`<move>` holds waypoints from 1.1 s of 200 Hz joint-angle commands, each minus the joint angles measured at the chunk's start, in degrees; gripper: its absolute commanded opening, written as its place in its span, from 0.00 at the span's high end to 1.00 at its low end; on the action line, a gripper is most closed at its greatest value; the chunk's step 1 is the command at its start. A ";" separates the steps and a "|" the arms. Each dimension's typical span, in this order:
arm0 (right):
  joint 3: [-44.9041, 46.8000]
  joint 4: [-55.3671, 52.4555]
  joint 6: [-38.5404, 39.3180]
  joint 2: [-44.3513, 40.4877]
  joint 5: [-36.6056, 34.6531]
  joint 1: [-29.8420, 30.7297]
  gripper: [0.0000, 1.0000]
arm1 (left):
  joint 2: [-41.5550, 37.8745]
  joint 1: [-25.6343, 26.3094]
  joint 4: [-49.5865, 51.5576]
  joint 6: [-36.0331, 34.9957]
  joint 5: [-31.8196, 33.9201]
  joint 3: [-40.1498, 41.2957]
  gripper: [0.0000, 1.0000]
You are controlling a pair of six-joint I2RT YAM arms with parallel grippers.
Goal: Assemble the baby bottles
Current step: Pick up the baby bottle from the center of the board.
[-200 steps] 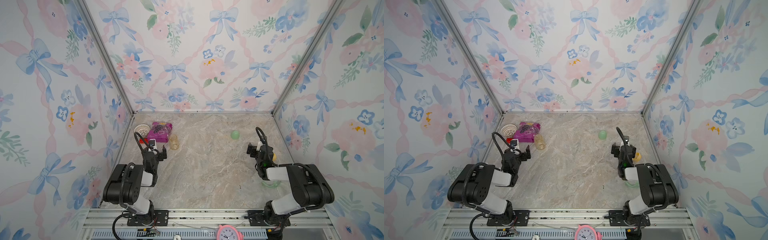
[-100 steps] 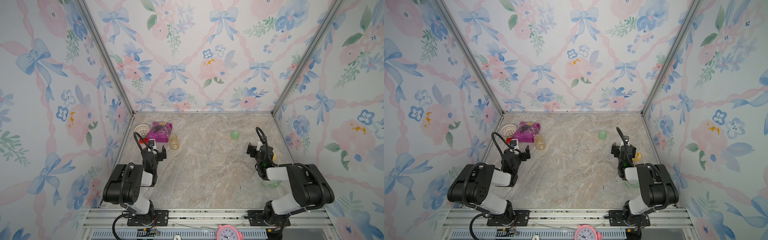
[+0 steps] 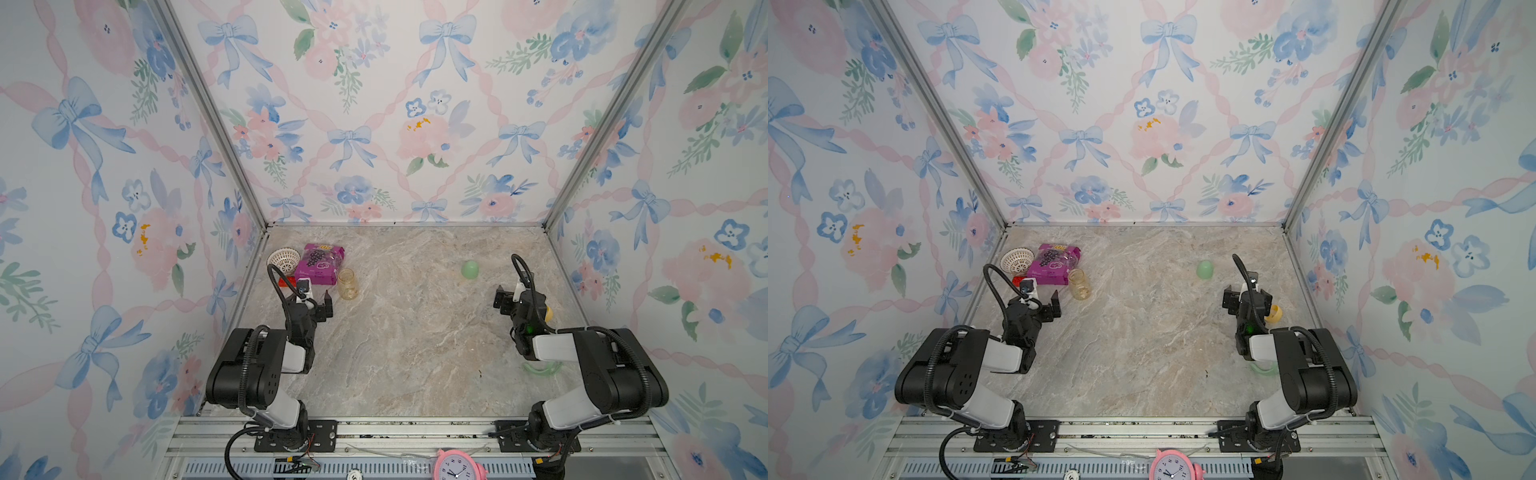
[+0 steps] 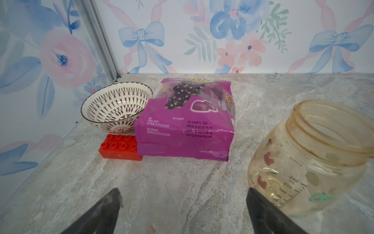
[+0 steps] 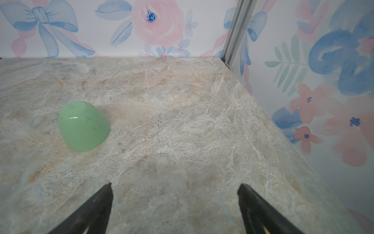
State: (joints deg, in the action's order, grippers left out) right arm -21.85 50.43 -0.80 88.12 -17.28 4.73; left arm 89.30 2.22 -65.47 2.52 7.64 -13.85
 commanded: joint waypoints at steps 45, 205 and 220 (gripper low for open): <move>-28.61 -72.94 -18.27 -26.88 3.35 5.71 0.04 | -29.06 6.03 56.52 17.54 2.91 -26.96 0.02; -48.32 -96.75 -16.83 -14.88 18.67 22.97 0.04 | 10.15 12.22 104.73 13.79 -12.93 -65.28 0.02; -47.20 -96.68 -16.98 -16.26 18.85 23.06 0.04 | 11.18 12.28 104.72 14.02 -9.85 -65.90 0.03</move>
State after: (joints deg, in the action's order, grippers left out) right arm -68.99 -44.38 -16.62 74.70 0.89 27.22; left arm 98.19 14.50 36.64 17.93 -6.70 -77.93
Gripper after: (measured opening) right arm 0.963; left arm 0.975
